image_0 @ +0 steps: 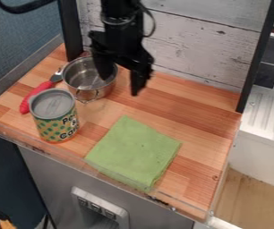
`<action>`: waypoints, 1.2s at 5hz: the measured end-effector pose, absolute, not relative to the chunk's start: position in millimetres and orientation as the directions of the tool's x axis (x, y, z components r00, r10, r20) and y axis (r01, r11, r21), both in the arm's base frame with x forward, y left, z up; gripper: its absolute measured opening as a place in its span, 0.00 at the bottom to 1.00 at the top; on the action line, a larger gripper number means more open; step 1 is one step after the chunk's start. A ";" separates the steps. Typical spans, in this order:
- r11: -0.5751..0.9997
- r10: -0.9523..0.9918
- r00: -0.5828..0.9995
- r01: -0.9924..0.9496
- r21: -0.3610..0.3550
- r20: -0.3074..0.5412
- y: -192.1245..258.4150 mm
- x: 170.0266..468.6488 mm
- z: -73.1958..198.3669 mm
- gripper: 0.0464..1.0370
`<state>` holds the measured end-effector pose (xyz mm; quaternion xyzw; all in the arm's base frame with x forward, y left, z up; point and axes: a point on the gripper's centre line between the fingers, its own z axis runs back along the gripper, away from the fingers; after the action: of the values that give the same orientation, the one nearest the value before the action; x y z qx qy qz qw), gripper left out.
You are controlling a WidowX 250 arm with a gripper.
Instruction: Move the microfabric cloth on the upper right side of the table
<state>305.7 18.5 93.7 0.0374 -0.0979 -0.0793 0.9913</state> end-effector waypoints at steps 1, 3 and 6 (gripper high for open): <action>0.977 -0.182 0.971 0.161 0.137 0.156 5.4 283.6 84.3 0.96; 0.983 -0.149 0.983 0.135 0.126 0.105 2.7 247.9 56.6 0.96; 0.988 -0.142 0.980 0.132 0.079 0.138 -28.4 245.0 18.0 0.96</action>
<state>245.0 -28.4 18.0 0.0346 -0.0720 -0.0691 0.9944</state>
